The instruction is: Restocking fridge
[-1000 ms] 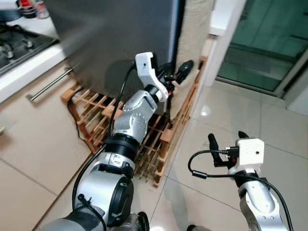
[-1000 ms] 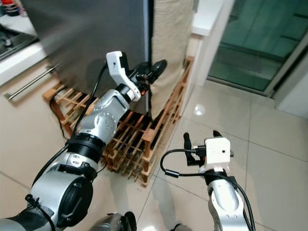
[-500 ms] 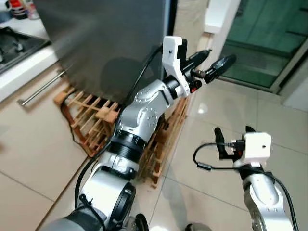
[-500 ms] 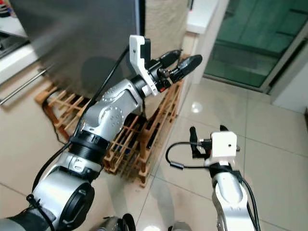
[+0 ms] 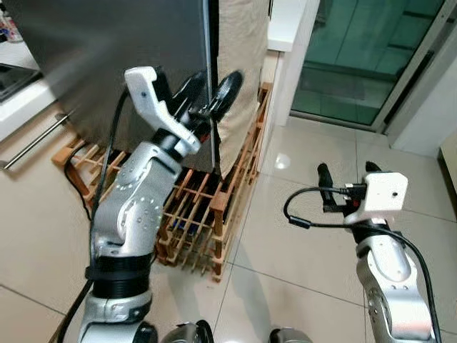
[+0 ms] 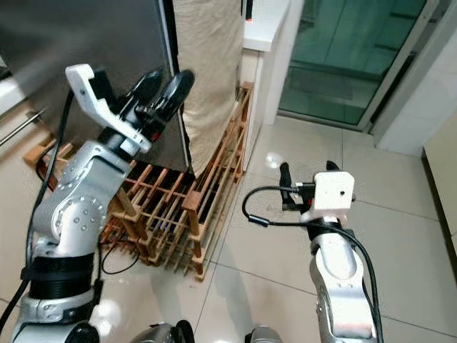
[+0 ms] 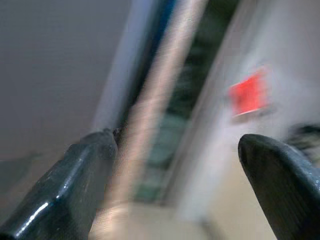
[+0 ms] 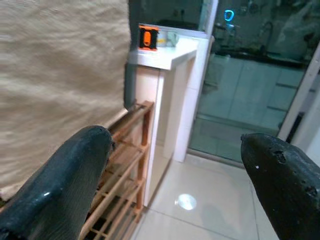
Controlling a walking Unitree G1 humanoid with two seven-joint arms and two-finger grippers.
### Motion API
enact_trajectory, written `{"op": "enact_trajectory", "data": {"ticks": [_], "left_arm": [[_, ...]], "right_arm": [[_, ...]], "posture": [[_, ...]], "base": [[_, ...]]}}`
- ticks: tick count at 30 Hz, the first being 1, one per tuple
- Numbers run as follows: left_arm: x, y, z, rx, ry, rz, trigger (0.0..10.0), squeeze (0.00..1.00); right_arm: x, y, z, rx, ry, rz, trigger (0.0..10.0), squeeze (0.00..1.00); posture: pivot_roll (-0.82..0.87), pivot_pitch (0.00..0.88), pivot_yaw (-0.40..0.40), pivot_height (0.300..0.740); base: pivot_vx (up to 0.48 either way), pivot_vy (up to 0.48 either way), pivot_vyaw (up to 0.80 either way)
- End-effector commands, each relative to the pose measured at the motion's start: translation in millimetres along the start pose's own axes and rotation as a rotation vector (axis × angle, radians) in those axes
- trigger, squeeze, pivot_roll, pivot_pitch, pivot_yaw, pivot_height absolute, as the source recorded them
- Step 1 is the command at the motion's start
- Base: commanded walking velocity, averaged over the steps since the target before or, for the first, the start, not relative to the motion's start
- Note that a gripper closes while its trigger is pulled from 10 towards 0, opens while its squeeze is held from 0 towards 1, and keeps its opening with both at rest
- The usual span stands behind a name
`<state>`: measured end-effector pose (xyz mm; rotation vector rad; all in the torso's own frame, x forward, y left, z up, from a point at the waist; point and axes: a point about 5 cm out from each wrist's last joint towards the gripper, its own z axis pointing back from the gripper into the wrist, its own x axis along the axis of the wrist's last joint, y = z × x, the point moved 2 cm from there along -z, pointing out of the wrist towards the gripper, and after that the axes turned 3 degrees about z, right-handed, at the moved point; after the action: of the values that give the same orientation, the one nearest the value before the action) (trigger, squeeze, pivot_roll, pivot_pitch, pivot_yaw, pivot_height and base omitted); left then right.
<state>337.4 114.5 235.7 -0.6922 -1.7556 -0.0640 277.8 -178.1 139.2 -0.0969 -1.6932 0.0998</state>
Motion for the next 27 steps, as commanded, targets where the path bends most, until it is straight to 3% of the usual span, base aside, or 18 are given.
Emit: {"op": "enact_trajectory", "data": {"ticks": [1, 3, 6, 10, 16, 22, 27], "left_arm": [[-4, 15.0, -1.3, 0.121, 0.023, -0.070, 10.0, 0.00], [-4, 25.5, -2.9, 0.222, 0.034, -0.128, 10.0, 0.00], [-1, 29.0, -4.2, 0.295, 0.029, -0.177, 10.0, 0.00], [0, 23.3, -9.1, 0.297, 0.010, -0.180, 10.0, 0.00], [-2, 3.8, -31.4, 0.224, 0.007, -0.160, 10.0, 0.00], [-15, 3.1, -46.1, 0.231, 0.047, -0.173, 10.0, 0.00], [-16, 14.8, -54.8, 0.333, 0.056, -0.172, 10.0, 0.00]], "right_arm": [[-3, 0.6, -2.7, 0.006, 0.013, 0.004, 10.0, 0.00], [-4, 3.5, -6.2, 0.020, 0.014, 0.005, 10.0, 0.00], [-3, 4.9, -8.2, 0.027, -0.001, -0.003, 10.0, 0.00], [-4, 6.4, -8.4, 0.036, 0.004, 0.010, 10.0, 0.00], [-7, 6.2, -9.4, 0.025, 0.019, 0.008, 10.0, 0.00], [-6, 5.2, -9.6, 0.018, 0.004, 0.015, 10.0, 0.00], [-6, 6.2, -7.7, 0.023, 0.004, 0.019, 10.0, 0.00]], "posture": [[-0.15, 0.021, 0.029, 0.740], [-0.15, 0.016, 0.033, 0.740], [-0.15, 0.013, 0.035, 0.740], [-0.16, 0.013, 0.035, 0.740], [-0.17, 0.018, 0.034, 0.740], [-0.19, 0.025, 0.041, 0.740], [-0.21, 0.035, 0.047, 0.740]], "base": [[0.000, 0.000, -0.48], [0.000, 0.000, -0.75], [0.000, 0.000, -0.74], [0.000, 0.000, 0.00], [0.000, 0.000, -0.25], [0.000, 0.000, -0.39], [0.000, 0.000, 0.00]]}}
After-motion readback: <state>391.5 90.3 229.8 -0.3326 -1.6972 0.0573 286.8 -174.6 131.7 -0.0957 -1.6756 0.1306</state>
